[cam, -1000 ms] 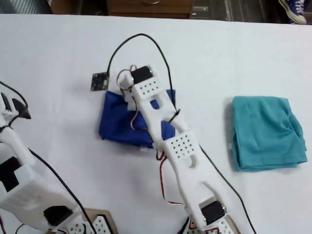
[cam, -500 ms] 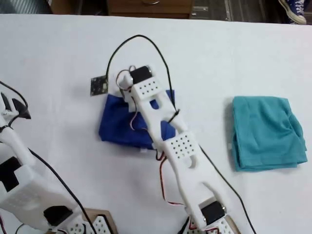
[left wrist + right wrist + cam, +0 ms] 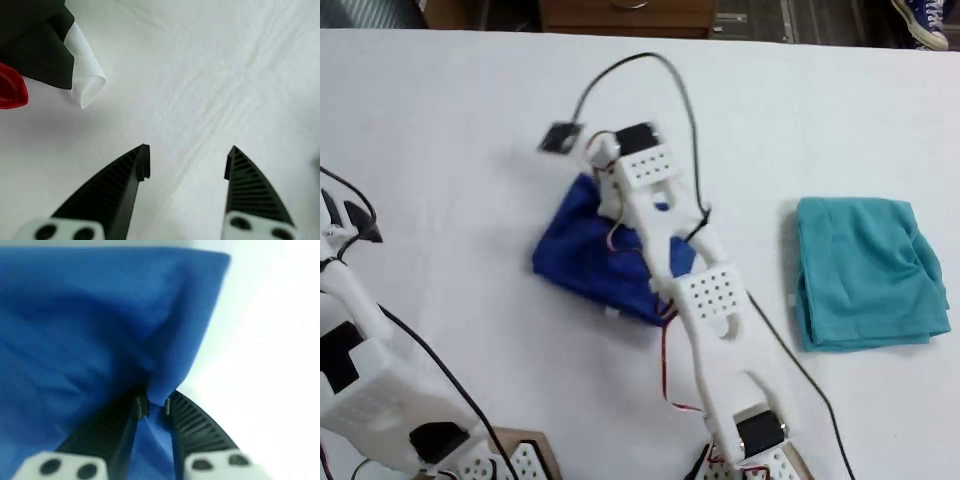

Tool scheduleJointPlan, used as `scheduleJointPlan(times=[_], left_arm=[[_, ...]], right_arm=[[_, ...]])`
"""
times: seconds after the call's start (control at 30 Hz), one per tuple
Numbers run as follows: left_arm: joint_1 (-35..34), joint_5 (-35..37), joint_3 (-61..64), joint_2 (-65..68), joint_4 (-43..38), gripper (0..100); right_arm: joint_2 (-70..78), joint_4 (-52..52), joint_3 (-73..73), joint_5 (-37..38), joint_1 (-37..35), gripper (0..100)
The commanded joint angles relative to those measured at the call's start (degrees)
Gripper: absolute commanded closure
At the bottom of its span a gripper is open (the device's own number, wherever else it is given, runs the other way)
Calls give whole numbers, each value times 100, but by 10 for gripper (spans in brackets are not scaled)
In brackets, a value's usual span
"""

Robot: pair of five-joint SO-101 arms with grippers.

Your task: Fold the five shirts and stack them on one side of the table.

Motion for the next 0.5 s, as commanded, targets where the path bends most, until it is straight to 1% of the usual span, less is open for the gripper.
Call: scheduleJointPlan(times=[0.0, 0.13, 0.23, 0.37, 0.47], left_arm=[[-62, -18, -215, -62, -88, 736], [0, -9, -207, -35, -149, 736], [97, -9, -189, -26, -167, 736], [281, 9, -189, -26, -167, 736], [369, 158, -198, -26, -193, 736]], right_arm=[[-602, 66, 229, -563, 470, 977], [-743, 66, 387, -738, 840, 977], [-945, 66, 413, -738, 971, 977], [-1226, 57, 826, -721, 831, 977], [-1165, 31, 993, -712, 673, 974]])
